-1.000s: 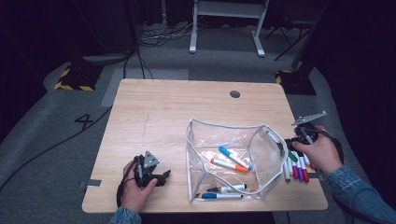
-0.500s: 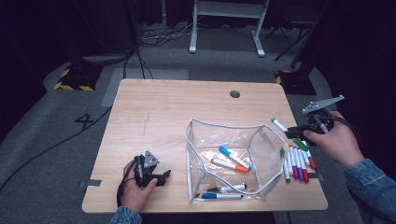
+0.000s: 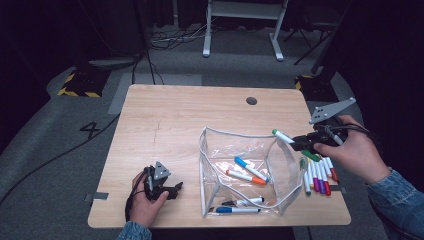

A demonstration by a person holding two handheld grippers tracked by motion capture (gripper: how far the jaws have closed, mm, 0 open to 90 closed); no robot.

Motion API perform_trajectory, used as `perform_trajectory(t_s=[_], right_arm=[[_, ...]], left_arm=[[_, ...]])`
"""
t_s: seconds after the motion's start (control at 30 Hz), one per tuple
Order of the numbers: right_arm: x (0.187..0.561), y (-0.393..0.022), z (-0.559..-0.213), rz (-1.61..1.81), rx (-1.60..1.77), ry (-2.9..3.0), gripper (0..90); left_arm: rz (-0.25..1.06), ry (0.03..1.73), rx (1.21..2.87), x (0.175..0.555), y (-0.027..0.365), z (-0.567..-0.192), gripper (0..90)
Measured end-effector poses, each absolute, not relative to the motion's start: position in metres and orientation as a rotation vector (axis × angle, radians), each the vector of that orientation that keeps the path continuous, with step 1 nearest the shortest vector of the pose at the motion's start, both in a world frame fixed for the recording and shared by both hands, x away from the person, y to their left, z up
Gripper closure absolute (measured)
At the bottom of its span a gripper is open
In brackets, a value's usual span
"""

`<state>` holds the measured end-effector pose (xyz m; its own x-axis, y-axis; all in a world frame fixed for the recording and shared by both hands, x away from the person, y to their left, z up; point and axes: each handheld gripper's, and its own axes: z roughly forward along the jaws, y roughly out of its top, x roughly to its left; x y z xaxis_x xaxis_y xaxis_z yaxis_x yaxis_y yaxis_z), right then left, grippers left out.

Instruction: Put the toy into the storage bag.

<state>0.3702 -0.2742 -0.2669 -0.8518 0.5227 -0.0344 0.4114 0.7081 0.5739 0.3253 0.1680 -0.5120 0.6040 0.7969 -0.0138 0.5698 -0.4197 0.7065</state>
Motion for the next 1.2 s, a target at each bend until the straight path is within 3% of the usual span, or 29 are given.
perform_trajectory(t_s=[0.4, 1.2], right_arm=[[0.347, -0.223, -0.27, 0.783, 0.477, 2.874, 77.0], [0.335, -0.169, -0.323, 0.488, 0.135, 3.116, 76.9]], left_arm=[[0.427, 1.073, 2.146, 0.325, 0.168, -0.512, 21.9], [0.427, 1.073, 2.146, 0.325, 0.168, -0.512, 21.9]])
